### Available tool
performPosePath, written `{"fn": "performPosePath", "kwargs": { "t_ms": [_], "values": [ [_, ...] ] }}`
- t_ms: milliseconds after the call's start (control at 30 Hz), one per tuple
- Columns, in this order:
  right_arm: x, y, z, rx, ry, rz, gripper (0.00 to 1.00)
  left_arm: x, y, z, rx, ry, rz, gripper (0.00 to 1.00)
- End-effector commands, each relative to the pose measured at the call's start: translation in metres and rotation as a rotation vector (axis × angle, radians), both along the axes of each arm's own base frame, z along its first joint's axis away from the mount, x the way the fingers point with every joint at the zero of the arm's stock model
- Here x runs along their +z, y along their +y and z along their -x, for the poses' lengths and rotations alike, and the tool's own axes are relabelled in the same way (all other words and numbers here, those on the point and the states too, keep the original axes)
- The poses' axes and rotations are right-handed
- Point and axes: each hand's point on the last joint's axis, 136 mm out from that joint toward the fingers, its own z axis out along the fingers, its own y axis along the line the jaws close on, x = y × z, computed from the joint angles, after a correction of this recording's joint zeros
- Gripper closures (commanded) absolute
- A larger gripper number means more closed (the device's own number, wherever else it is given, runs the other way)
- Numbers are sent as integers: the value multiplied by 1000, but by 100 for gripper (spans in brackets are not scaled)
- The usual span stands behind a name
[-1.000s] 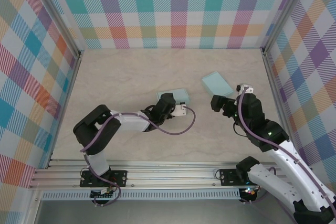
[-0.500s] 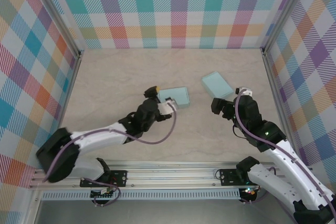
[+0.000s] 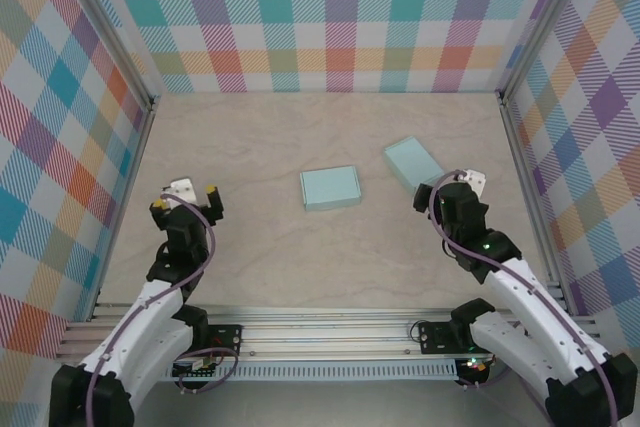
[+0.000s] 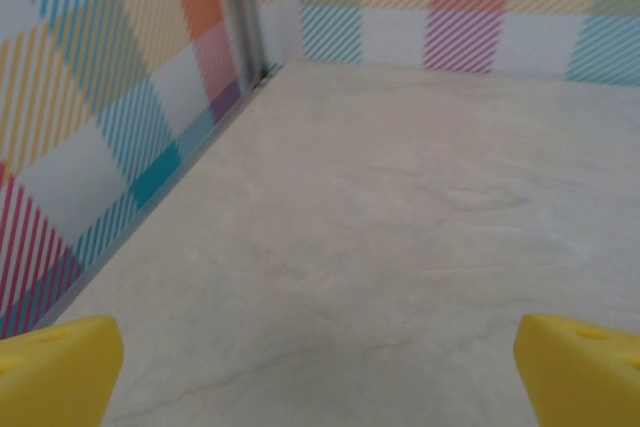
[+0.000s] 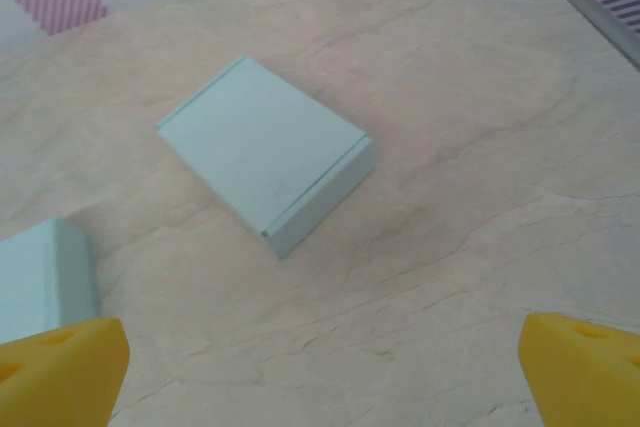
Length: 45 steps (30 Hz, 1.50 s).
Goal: Fold the paper box
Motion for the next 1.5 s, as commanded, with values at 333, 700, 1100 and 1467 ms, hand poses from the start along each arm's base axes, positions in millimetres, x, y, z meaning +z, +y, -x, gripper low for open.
{"fn": "performPosePath", "kwargs": {
  "t_ms": [333,700,1100,1467],
  "values": [
    [-25,-69,-40,-158,-226,174,0,-55,1,-57,-54,36,146,0],
    [-53,-60,-81,-68,-219,178,0,-64,-43,-89,-275,67,87,0],
    [-67,-30,-107,146,-227,212,0,-85,-53,-108,-305,149,85,0],
    [-83,-14,-117,278,-207,172,0,-90,-39,-101,-221,100,92,0]
  ]
}}
